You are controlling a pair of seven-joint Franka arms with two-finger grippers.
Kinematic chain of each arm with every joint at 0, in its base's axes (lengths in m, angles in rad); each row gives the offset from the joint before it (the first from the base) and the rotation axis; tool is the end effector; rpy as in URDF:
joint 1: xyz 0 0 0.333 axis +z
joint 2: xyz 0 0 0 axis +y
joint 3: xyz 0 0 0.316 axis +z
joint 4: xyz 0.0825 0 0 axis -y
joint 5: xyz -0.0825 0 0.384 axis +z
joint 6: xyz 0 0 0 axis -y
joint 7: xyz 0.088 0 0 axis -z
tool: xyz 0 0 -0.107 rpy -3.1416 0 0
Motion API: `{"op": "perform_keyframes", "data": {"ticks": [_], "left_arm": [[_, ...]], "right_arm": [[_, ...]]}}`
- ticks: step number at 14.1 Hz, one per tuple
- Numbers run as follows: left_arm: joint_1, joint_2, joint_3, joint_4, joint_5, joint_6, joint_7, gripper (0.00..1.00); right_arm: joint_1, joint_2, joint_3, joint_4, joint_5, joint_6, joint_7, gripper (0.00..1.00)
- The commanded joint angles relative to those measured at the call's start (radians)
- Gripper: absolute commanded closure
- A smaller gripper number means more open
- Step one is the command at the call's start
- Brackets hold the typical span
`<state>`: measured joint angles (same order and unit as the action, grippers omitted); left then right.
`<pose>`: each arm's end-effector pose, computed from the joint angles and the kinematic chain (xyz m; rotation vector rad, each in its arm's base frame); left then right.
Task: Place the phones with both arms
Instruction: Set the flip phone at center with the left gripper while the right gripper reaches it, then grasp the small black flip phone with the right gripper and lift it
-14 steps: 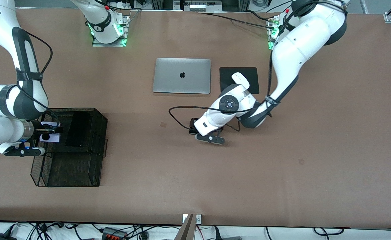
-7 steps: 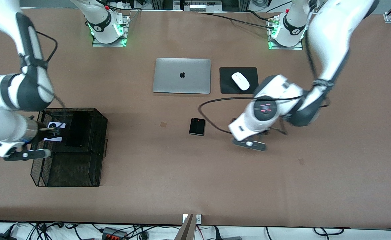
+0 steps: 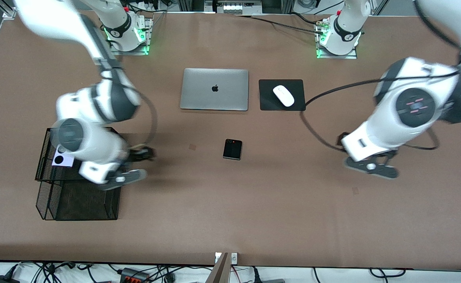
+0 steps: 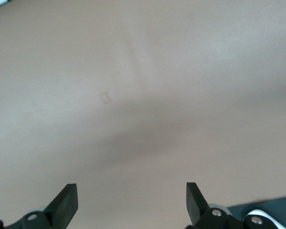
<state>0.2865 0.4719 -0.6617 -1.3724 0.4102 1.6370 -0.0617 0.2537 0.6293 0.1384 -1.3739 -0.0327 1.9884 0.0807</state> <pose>0.6564 -0.1284 0.4798 -2.9570 0.4851 0.1229 0.6757 0.2553 0.3487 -3.0589 -0.4607 0.0322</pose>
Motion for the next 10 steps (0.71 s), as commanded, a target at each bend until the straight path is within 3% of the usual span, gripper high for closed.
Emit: {"op": "perform_keyframes", "data": {"ticks": [1, 3, 6, 8, 10], "left_arm": [[0.000, -0.085, 0.095, 0.016, -0.129, -0.049, 0.126, 0.00], [-0.009, -0.139, 0.215, 0.006, -0.265, -0.048, 0.219, 0.00], [-0.174, -0.251, 0.483, -0.048, -0.352, -0.039, 0.279, 0.00], [-0.243, -0.341, 0.580, -0.152, -0.373, -0.023, 0.252, 0.00], [-0.285, -0.471, 0.642, -0.331, -0.378, 0.126, 0.145, 0.00]], "right_arm": [[0.107, 0.067, -0.010, 0.010, -0.001, 0.120, 0.205, 0.00], [0.168, 0.102, -0.010, 0.010, -0.001, 0.157, 0.373, 0.00], [0.268, 0.164, -0.016, 0.010, -0.006, 0.278, 0.635, 0.00], [0.306, 0.208, -0.017, 0.013, -0.013, 0.334, 0.773, 0.00], [0.346, 0.242, -0.023, 0.015, -0.070, 0.359, 0.910, 0.00]]}}
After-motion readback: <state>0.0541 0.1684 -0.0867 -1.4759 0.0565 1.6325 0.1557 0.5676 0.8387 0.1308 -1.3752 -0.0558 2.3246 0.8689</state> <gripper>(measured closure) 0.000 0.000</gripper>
